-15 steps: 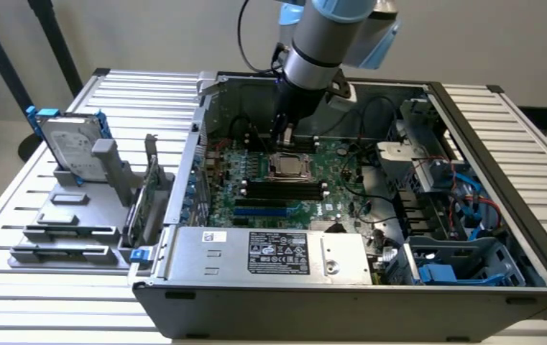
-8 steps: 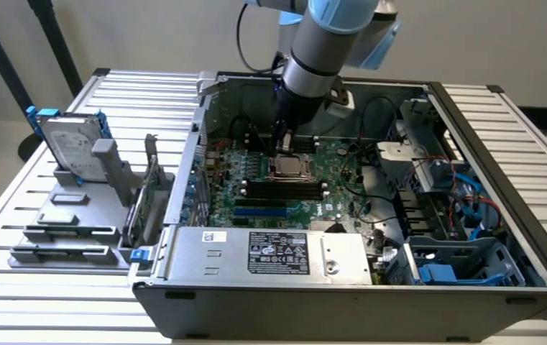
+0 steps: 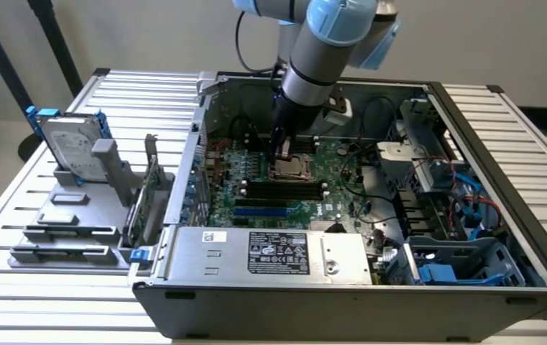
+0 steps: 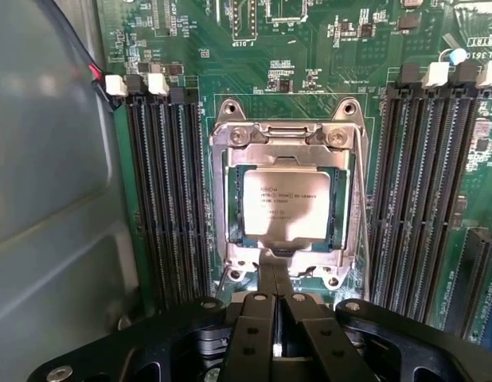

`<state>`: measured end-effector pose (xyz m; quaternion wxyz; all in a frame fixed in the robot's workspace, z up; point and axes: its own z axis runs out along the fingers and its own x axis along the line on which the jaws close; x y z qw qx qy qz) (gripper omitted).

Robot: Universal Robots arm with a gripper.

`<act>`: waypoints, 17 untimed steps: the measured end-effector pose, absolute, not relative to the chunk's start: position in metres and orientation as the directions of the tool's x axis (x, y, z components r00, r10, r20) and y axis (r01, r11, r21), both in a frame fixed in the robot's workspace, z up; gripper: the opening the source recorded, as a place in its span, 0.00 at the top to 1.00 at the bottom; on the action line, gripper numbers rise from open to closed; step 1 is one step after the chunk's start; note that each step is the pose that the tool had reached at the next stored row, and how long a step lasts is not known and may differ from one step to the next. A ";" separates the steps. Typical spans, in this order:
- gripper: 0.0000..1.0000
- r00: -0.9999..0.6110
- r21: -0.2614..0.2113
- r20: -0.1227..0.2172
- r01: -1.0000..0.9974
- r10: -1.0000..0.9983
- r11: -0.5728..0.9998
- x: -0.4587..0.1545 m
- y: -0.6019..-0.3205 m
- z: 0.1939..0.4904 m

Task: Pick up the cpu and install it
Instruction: 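Close the cpu cover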

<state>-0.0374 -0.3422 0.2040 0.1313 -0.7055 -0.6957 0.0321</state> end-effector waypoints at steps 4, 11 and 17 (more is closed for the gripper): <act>0.89 0.031 -0.235 0.137 0.972 0.990 0.002 -0.037 -0.342 0.202; 0.89 0.034 -0.247 0.139 0.969 0.990 0.001 -0.037 -0.346 0.216; 0.89 0.036 -0.249 0.147 0.968 0.989 0.002 -0.042 -0.354 0.228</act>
